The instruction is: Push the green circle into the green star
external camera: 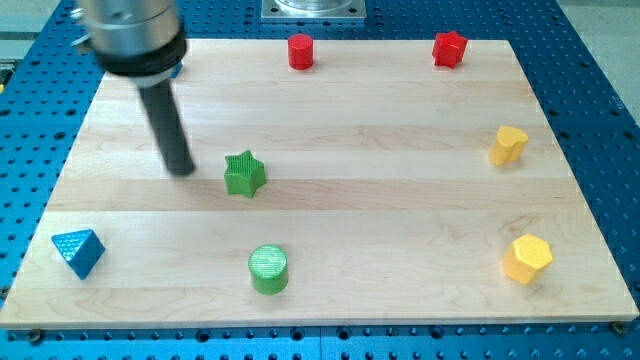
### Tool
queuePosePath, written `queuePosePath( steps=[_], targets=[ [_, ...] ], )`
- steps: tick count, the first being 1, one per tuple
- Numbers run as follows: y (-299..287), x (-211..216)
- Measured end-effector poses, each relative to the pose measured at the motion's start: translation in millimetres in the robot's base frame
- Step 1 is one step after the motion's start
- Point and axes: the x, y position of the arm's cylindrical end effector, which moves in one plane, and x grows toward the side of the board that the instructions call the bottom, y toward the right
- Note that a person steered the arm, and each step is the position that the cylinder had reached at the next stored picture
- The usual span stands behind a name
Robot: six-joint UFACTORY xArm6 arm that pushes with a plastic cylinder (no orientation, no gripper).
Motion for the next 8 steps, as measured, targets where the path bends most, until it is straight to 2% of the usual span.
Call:
queuePosePath(
  steps=[1,2,3,4,5,7,8],
  targets=[
    [73.9,16.4],
    [108.0,-1.6],
    [131.6,52.0],
    [210.2,110.8],
    [162.8,147.4],
    [148.1,89.6],
    [142.8,143.0]
  ],
)
